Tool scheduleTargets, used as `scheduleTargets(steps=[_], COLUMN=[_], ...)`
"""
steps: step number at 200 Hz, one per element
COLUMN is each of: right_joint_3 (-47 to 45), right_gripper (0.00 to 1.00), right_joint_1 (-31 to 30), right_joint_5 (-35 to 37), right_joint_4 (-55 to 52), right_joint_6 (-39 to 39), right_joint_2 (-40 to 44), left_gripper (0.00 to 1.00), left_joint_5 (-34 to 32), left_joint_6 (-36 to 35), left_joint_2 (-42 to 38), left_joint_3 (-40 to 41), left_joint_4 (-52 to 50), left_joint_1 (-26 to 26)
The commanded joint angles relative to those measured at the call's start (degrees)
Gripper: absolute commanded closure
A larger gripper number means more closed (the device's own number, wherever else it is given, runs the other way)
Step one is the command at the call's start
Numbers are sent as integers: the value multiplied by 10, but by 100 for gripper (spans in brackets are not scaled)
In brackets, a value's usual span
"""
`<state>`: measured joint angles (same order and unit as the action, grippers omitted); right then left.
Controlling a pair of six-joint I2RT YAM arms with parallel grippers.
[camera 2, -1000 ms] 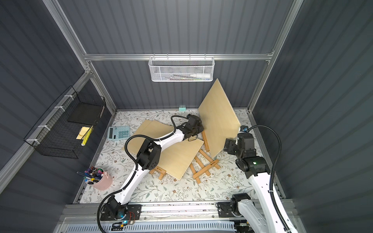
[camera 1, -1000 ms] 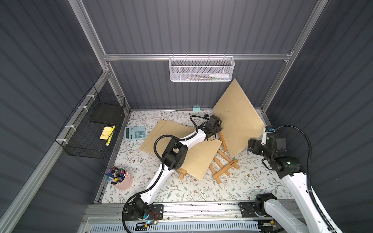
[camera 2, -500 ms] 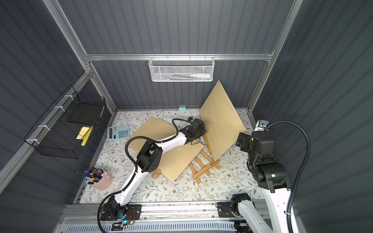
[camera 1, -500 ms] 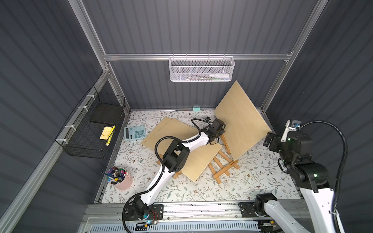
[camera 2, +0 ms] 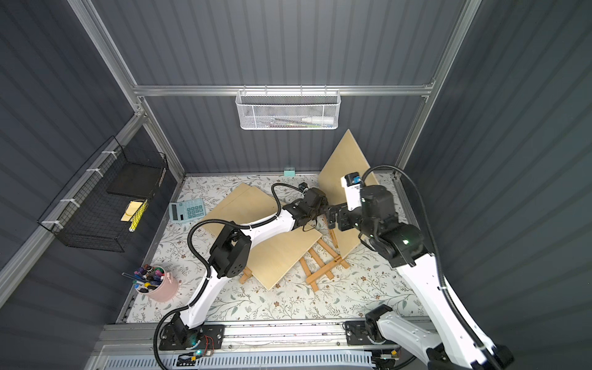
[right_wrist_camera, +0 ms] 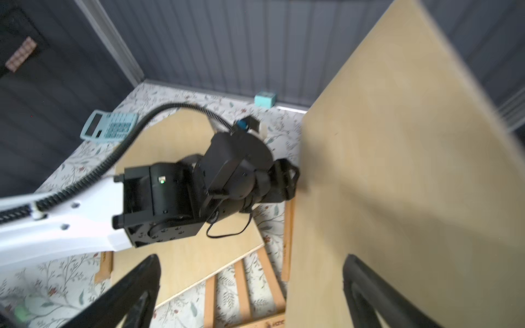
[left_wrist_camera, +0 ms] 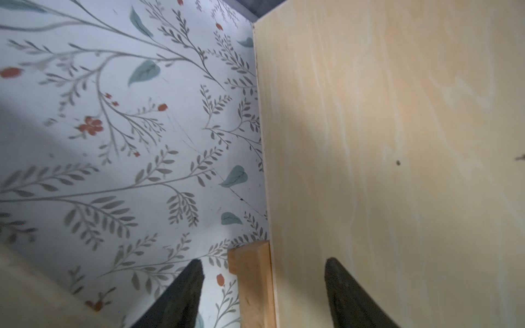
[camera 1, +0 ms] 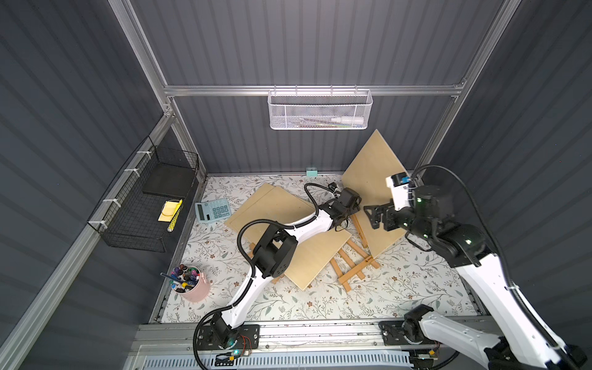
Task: Assemble the easel
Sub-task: Move the easel to the center of the board, then move the easel to the corner of the board.
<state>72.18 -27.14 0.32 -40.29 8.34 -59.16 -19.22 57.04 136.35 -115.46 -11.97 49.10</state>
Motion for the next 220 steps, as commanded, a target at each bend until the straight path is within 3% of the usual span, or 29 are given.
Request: scheduleTargets(steps=[1, 18, 45, 85, 128, 220], right_joint_3=[-28, -42, -41, -58, -53, -42], right_gripper=[1, 1, 1, 1, 1, 1], right_joint_1=[-7, -6, -7, -8, -7, 42], right_joint_5=[-35, -49, -62, -94, -95, -86], right_joint_4=[18, 19, -17, -4, 23, 64], right_joint_6=[61, 86, 113, 145, 155, 164], right_joint_2=[-5, -25, -90, -189, -284, -402], left_gripper=[24, 22, 21, 20, 20, 20], left_joint_5=[-106, -170, -169, -181, -165, -172], left_joint_6=[-37, -25, -13, -46, -35, -37], left_joint_2=[-69, -123, -232, -329, -354, -367], left_joint_3=[6, 46, 187, 290, 321, 319], left_joint_4=[-82, -152, -175, -207, -235, -243], left_joint_1=[-15, -43, -102, -109, -109, -109])
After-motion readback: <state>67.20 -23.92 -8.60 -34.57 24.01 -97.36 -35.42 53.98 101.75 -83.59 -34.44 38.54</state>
